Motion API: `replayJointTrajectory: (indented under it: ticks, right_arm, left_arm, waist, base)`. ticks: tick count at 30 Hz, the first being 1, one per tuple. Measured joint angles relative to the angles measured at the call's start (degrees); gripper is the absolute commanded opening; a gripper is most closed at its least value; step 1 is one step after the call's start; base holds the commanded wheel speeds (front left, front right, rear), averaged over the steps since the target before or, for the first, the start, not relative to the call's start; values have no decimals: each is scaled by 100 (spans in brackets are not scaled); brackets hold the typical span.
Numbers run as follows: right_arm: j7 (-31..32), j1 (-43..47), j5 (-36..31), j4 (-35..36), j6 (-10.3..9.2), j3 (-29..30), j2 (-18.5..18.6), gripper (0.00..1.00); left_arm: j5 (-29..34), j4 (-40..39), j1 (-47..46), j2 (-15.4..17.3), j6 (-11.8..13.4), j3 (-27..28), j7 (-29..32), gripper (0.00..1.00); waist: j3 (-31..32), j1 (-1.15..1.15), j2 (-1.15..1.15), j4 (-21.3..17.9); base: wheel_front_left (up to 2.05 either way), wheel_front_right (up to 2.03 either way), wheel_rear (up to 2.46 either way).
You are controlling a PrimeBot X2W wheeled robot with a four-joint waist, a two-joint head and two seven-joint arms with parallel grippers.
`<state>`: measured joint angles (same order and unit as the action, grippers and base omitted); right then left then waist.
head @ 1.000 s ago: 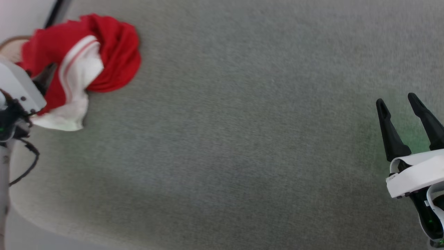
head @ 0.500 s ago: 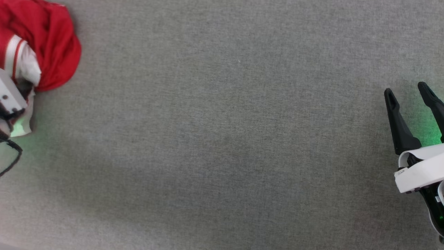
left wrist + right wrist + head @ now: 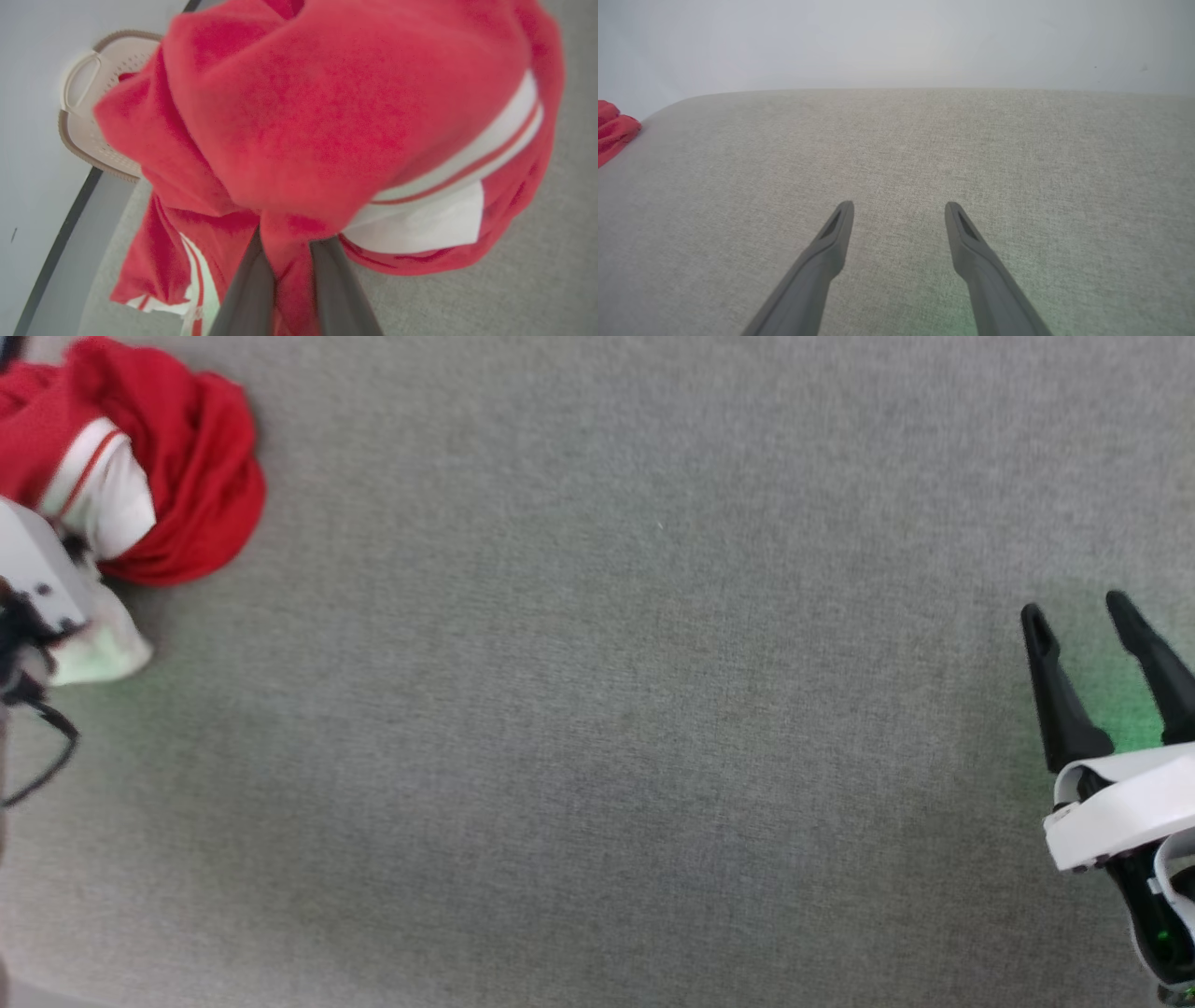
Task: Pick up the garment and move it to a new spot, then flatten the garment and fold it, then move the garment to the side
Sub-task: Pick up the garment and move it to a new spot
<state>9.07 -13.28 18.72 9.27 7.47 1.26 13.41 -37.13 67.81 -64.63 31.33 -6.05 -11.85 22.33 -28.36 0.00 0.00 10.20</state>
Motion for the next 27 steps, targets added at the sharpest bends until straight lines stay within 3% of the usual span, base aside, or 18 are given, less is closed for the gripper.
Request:
replayJointTrajectory:
  ticks: [13,27]
  right_arm:
    - [-482,352,124,-684,0,-36,-378,100]
    - [-906,479,181,-1252,0,-13,-661,100]
  left_arm:
    - [347,-625,-563,521,-107,-437,-550,0]
    - [528,-2357,-871,686,-116,-907,69,0]
  waist:
    - [1120,0,0,167]
    - [2331,0,0,92]
  base:
    - [0,0,0]
    - [0,0,0]
